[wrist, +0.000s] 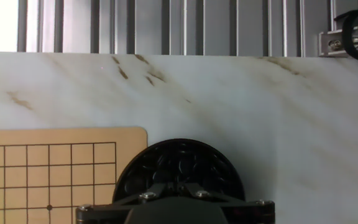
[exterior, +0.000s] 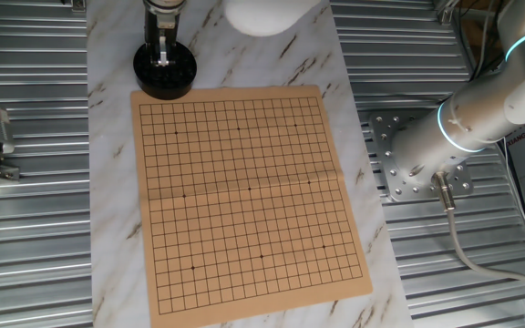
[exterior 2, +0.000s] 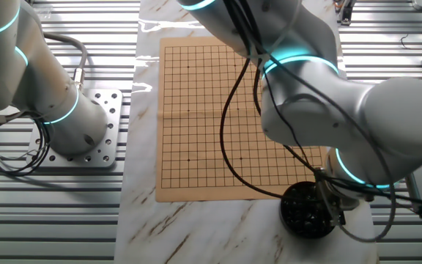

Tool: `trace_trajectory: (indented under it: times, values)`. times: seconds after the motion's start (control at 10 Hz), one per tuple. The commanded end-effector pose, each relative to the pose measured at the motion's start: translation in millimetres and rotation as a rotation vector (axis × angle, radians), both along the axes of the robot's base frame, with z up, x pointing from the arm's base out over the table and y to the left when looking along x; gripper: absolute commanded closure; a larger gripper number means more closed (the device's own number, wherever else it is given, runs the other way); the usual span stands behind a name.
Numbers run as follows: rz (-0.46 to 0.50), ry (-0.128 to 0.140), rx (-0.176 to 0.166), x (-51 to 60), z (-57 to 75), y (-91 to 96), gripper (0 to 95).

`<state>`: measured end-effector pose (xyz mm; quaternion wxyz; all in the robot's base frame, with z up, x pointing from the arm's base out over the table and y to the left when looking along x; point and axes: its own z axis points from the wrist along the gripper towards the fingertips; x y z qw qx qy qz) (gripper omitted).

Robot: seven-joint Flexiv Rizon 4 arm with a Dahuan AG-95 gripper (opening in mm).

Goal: Play the first move as black on the 3-4 point in the upper right corner of the Go board

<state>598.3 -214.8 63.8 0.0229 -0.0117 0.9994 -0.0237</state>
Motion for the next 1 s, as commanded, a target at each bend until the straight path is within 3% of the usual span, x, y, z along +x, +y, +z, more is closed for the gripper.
trace_trajectory:
  times: [0.1, 0.2, 0.3, 0.4, 1.0]
  values:
    - [0.001, -0.005, 0.003, -0.3, -0.9, 0.0, 76.0]
    - [0.000, -0.007, 0.005, -0.4, -1.0, -0.1, 57.0]
    - [0.000, -0.008, 0.006, -0.4, -1.0, -0.2, 57.0]
    - [0.000, -0.008, 0.007, -0.4, -1.3, -0.4, 76.0]
    - [0.006, -0.016, 0.015, -3.0, -5.2, -4.4, 76.0]
